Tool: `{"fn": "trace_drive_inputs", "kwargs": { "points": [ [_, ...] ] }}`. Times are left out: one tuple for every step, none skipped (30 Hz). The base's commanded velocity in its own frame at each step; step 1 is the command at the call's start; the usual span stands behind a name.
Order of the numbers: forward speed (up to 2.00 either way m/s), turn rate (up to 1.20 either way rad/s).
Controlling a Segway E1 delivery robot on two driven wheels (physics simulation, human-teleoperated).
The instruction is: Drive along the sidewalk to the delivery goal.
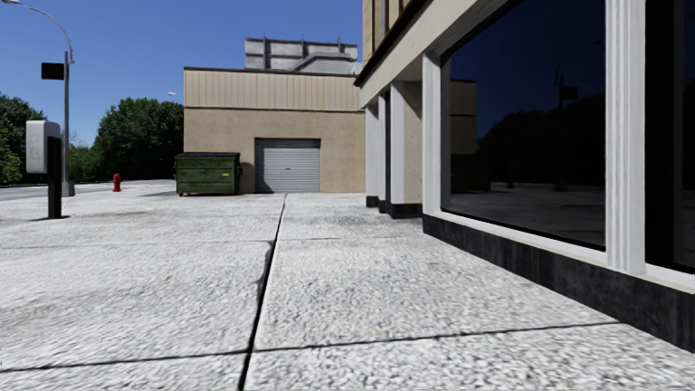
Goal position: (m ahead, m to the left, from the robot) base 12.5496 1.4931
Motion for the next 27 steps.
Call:
{"fn": "trace_drive_inputs", "kwargs": {
  "points": [
    [2.00, 0.20],
    [2.00, 0.20],
    [2.00, 0.21],
    [2.00, 0.26],
    [2.00, 0.27],
    [2.00, 0.27],
    [2.00, 0.28],
    [2.00, 0.28],
    [2.00, 0.28],
    [2.00, 0.28],
    [2.00, 0.28],
    [2.00, 0.28],
    [2.00, 0.28],
    [2.00, 0.32],
    [2.00, 0.34],
    [2.00, 0.34],
    [2.00, 0.34],
    [2.00, 0.34],
    [2.00, 0.22],
    [2.00, 0.22],
    [2.00, 0.09],
    [2.00, 0.00],
    [2.00, 0.00],
    [2.00, 0.00],
    [2.00, 0.00],
    [2.00, 0.00],
    [2.00, 0.00]
  ]
}}
